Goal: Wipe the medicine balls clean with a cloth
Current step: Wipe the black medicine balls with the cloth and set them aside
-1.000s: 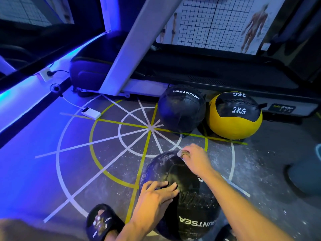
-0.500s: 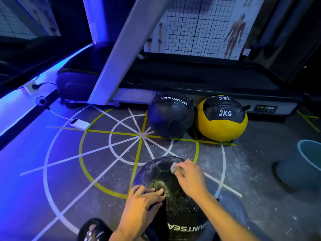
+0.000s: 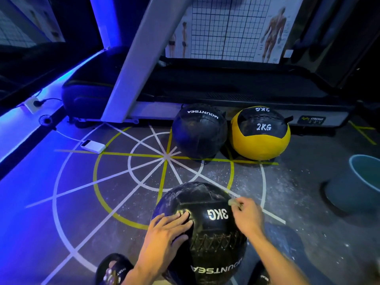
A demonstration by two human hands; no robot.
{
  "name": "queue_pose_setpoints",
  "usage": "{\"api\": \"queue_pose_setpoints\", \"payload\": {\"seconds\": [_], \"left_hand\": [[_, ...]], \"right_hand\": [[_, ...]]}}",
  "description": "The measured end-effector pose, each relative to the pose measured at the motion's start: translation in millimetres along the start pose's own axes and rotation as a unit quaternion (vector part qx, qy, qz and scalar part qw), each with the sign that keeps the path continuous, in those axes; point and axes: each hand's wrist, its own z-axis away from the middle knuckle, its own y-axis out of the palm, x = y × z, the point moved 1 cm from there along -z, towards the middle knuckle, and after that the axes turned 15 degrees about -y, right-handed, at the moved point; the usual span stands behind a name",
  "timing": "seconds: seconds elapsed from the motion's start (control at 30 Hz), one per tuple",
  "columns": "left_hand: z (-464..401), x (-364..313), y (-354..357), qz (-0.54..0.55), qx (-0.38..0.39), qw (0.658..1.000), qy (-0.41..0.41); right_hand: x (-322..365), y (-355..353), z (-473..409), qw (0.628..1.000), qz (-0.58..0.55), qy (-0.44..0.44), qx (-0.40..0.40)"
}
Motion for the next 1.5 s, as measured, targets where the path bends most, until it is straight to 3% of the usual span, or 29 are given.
{"api": "queue_pose_setpoints", "payload": {"seconds": [0.1, 0.23, 0.3, 0.37, 0.43, 0.53, 0.6, 0.7, 0.83, 0.9, 1.0, 1.1, 1.17, 1.27, 1.33, 1.43, 1.5], "left_hand": [[-2.3, 1.3, 3.2, 0.0, -0.011, 1.0, 0.003], [-4.4, 4.1, 1.0, 0.013, -0.014, 1.0, 0.004], [-3.2, 6.5, -0.4, 0.017, -0.011, 1.0, 0.007], [-3.8, 6.5, -1.0, 0.034, -0.005, 0.999, 0.005], [-3.7, 4.3, -1.2, 0.047, 0.003, 0.999, 0.003], [-2.7, 2.9, -0.6, 0.049, -0.011, 0.999, 0.012], [-1.7, 4.3, -0.3, 0.049, -0.026, 0.998, 0.01], [-8.4, -0.4, -1.4, 0.045, -0.042, 0.998, 0.004], [-9.9, -0.8, -4.3, 0.043, -0.037, 0.998, 0.009], [-8.6, -1.4, -3.8, 0.044, -0.028, 0.999, 0.001], [-5.7, -3.5, -0.9, 0.061, -0.025, 0.998, -0.009], [-2.1, -6.9, 2.7, 0.073, -0.023, 0.997, -0.001], [-1.4, -8.9, 5.6, 0.086, -0.027, 0.996, -0.003], [-4.3, -12.9, 7.6, 0.062, -0.016, 0.998, -0.003], [-4.4, -11.8, 5.5, 0.059, -0.019, 0.998, 0.004], [-4.3, -10.9, 3.2, 0.073, -0.029, 0.997, 0.007], [-4.0, -9.3, 4.2, 0.077, -0.021, 0.997, 0.007]], "right_hand": [[46.3, 25.7, 2.1, 0.997, -0.02, -0.073, -0.019], [101.1, 51.3, 8.3, 0.962, 0.021, -0.257, 0.093], [97.7, 41.3, 1.2, 0.944, 0.018, -0.302, 0.133], [66.9, 28.2, -16.2, 0.953, 0.023, -0.275, 0.125], [18.5, 9.7, -32.3, 0.98, 0.056, -0.178, 0.075], [-22.3, -3.3, -35.4, 0.992, 0.093, -0.043, 0.078], [0.3, 3.3, -34.2, 0.992, 0.082, -0.072, 0.064], [64.4, 29.5, -26.7, 0.973, 0.065, -0.212, 0.057], [110.2, 58.3, 0.4, 0.921, 0.066, -0.345, 0.169], [92.7, 43.4, -10.3, 0.934, 0.039, -0.331, 0.132], [38.3, 16.0, -36.1, 0.97, 0.051, -0.224, 0.083], [-13.8, -0.8, -41.8, 0.989, 0.066, -0.091, 0.1], [-9.6, 6.4, -42.3, 0.99, 0.077, -0.075, 0.087], [47.5, 30.1, -39.9, 0.98, 0.077, -0.175, 0.057], [92.9, 52.3, -27.0, 0.962, 0.067, -0.242, 0.105], [126.9, 68.3, -11.7, 0.902, 0.122, -0.364, 0.195], [114.2, 59.3, -27.3, 0.905, 0.126, -0.363, 0.181]]}}
